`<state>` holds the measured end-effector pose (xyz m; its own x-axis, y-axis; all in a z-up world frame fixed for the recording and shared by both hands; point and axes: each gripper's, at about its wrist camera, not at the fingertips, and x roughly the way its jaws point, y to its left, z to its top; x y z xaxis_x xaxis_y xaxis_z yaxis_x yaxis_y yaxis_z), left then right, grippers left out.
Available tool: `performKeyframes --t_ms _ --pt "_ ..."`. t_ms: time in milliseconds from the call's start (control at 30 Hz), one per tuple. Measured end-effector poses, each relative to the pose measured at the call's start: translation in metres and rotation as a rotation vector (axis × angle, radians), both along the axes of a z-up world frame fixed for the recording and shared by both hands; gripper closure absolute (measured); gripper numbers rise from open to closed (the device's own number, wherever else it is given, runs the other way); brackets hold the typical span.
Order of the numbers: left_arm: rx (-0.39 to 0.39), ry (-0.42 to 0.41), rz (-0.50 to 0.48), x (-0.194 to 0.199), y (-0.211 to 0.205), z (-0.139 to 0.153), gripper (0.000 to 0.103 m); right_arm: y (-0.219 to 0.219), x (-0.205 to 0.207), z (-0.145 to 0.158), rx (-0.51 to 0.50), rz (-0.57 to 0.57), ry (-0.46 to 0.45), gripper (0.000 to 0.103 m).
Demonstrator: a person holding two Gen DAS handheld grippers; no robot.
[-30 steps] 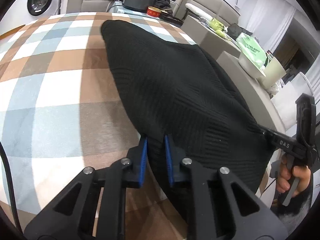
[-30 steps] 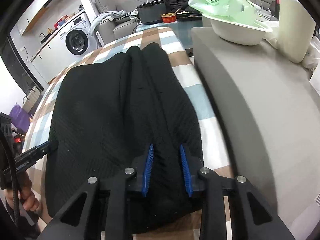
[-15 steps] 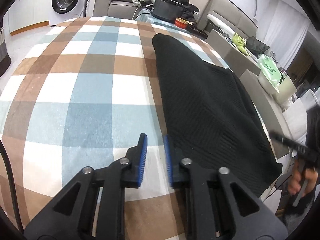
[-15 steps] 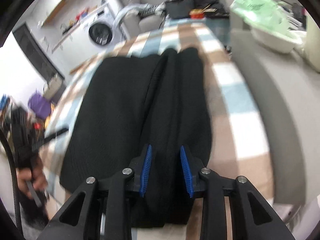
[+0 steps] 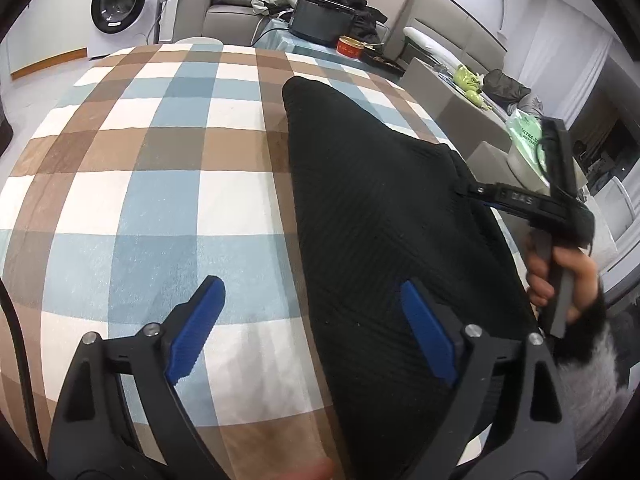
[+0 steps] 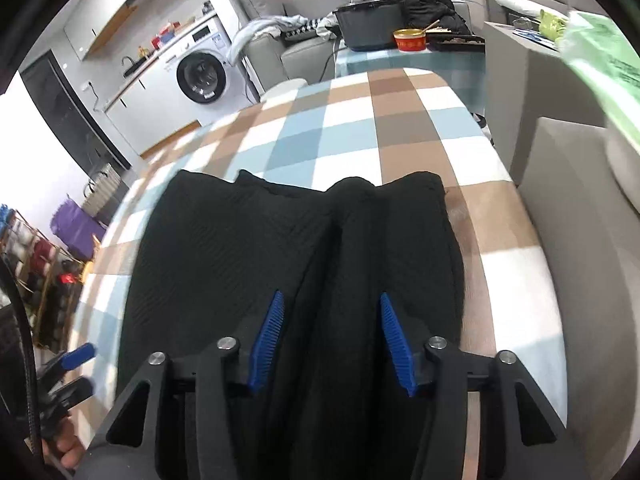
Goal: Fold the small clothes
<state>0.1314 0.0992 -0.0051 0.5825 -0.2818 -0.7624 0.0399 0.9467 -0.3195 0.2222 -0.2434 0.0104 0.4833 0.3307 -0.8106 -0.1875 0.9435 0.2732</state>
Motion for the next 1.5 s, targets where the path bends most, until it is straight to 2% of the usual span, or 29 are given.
performKeyframes --t_ms 200,267,333,367,433,500,633,733,833,967,1033,1100,1167,1367,1467,1500 --pt "0.005 0.006 0.000 -0.001 0.002 -0.004 0.014 0.005 0.011 0.000 0.070 0.034 -0.012 0.049" --pt "0.004 0.003 0.000 -0.003 0.002 -0.004 0.014 0.014 0.013 -0.001 0.027 0.057 -0.025 0.064" --pt "0.006 0.003 0.003 -0.005 0.002 -0.004 0.014 0.023 0.013 -0.006 -0.035 0.083 -0.028 0.083" --pt "0.007 0.002 0.006 -0.006 0.002 -0.004 0.014 0.027 0.012 -0.006 -0.058 0.093 -0.043 0.088" --pt "0.002 -0.009 0.005 -0.010 0.002 0.000 0.014 0.030 0.006 0.003 -0.066 0.110 -0.085 0.091" --pt "-0.001 -0.023 0.003 -0.013 0.003 0.005 0.014 0.029 -0.004 0.024 -0.042 0.115 -0.139 0.091" --pt "-0.003 -0.058 -0.001 -0.022 0.003 0.019 0.014 0.020 -0.035 0.086 0.041 0.126 -0.250 0.091" --pt "-0.005 -0.067 -0.013 -0.023 -0.002 0.021 0.013 0.013 -0.042 0.105 0.020 0.085 -0.261 0.091" --pt "-0.003 -0.044 -0.026 -0.021 -0.009 0.014 0.013 0.006 -0.025 0.080 -0.096 0.007 -0.223 0.090" --pt "0.020 -0.012 -0.050 -0.020 -0.020 0.002 0.013 -0.004 0.007 0.019 -0.185 -0.044 -0.058 0.086" --pt "0.037 0.000 -0.058 -0.022 -0.024 -0.003 0.013 -0.017 0.006 0.009 -0.141 -0.063 -0.027 0.079" --pt "0.034 0.010 -0.065 -0.022 -0.026 -0.007 0.013 -0.027 -0.010 0.015 -0.116 -0.074 -0.038 0.070" --pt "0.035 0.014 -0.071 -0.022 -0.027 -0.010 0.013 -0.036 -0.040 0.025 -0.089 -0.057 -0.058 0.065" --pt "0.029 0.014 -0.086 -0.022 -0.033 -0.012 0.013 -0.035 -0.116 0.026 0.084 0.032 0.001 0.064" --pt "0.036 0.014 -0.086 -0.023 -0.035 -0.012 0.013 -0.022 -0.126 0.018 0.110 0.071 0.030 0.064" --pt "0.037 0.013 -0.087 -0.025 -0.036 -0.012 0.013 -0.018 -0.125 0.012 0.109 0.070 0.042 0.070"
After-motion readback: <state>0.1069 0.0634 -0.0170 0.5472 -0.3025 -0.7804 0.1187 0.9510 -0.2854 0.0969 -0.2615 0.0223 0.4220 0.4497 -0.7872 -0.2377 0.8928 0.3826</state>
